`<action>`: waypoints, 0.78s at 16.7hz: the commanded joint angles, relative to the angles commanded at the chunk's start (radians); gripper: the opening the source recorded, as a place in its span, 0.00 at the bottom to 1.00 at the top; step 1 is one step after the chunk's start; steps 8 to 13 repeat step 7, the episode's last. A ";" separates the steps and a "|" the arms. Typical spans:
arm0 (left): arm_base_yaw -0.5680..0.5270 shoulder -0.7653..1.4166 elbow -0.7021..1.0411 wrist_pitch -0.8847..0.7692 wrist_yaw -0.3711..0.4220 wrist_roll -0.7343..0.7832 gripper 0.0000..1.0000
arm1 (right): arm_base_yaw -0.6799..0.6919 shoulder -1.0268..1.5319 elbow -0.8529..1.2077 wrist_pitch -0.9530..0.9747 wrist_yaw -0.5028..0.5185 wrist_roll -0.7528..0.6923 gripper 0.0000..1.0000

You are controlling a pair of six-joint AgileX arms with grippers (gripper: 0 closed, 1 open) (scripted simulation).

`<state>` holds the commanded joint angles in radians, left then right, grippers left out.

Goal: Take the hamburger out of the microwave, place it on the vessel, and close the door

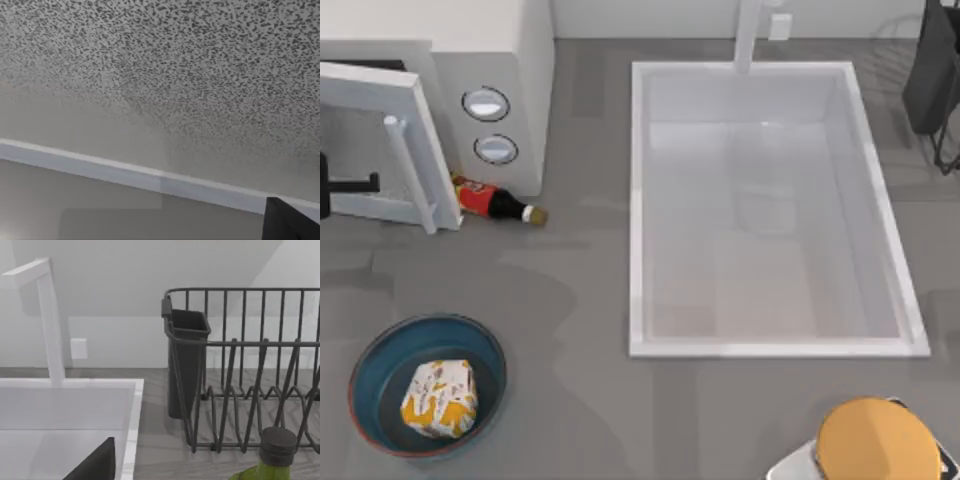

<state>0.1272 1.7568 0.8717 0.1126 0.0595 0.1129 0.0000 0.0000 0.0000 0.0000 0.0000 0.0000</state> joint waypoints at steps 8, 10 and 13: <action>-0.107 0.173 0.175 -0.020 -0.017 -0.081 0.00 | 0.000 0.000 0.000 0.000 0.000 0.000 1.00; -0.107 0.173 0.175 -0.020 -0.017 -0.081 0.00 | 0.000 0.000 0.000 0.000 0.000 0.000 1.00; -0.107 0.173 0.175 -0.020 -0.017 -0.081 0.00 | 0.000 0.000 0.000 0.000 0.000 0.000 1.00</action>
